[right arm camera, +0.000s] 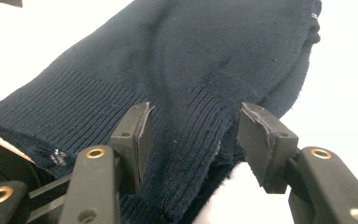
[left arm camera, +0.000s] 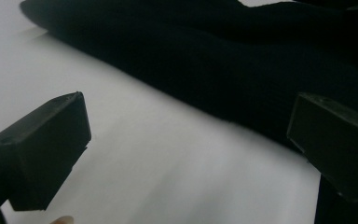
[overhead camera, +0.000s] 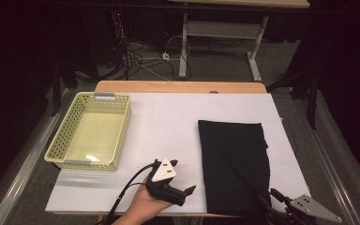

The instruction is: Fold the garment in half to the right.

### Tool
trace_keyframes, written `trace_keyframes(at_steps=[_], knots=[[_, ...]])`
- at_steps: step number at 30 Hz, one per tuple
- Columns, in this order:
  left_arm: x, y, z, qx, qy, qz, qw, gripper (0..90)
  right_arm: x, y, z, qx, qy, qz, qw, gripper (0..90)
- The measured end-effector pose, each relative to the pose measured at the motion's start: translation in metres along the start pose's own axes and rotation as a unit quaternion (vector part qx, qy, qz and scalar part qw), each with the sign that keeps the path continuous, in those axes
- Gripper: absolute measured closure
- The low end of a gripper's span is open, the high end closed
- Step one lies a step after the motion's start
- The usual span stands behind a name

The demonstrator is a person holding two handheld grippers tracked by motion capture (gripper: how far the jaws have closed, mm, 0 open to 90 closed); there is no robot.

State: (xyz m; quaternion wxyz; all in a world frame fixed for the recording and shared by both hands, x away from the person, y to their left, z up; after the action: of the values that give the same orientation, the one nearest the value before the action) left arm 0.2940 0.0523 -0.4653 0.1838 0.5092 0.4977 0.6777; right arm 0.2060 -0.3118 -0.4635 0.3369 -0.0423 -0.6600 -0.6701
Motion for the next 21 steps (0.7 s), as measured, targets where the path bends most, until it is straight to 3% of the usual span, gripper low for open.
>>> trace_keyframes(at_steps=[4, 12, 17, 21], knots=[[-0.021, 0.011, -0.004, 0.008, -0.008, 0.009, 0.9999, 1.4, -0.001, 0.0, 0.0, -0.002, 0.0, 0.001, 1.0, 46.4], [-0.054, 0.027, 0.008, 0.068, -0.012, 0.03, 0.9971, 6.6, -0.005, -0.001, -0.002, -0.004, 0.001, 0.005, 1.0, 46.5], [-0.067, 0.034, 0.012, 0.062, -0.001, 0.045, 0.997, 12.8, -0.008, 0.0, -0.003, -0.002, -0.002, 0.006, 1.0, 46.6], [-0.075, 0.035, 0.015, 0.067, 0.008, 0.078, 0.9946, 14.3, -0.011, 0.004, -0.003, 0.004, -0.004, 0.004, 1.0, 46.5]])
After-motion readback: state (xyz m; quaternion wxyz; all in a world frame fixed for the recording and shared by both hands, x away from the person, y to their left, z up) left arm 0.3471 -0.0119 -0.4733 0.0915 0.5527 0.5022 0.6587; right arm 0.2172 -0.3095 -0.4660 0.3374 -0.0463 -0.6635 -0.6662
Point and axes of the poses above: each handheld gripper's, and its own axes: x roughly backward along the jaws, y roughly out of its top, z roughly to its left, the point moved 1 cm from there along -x, roughly forward along the jaws, and after that the axes turned 5 degrees about -x, right-handed, at the moved point
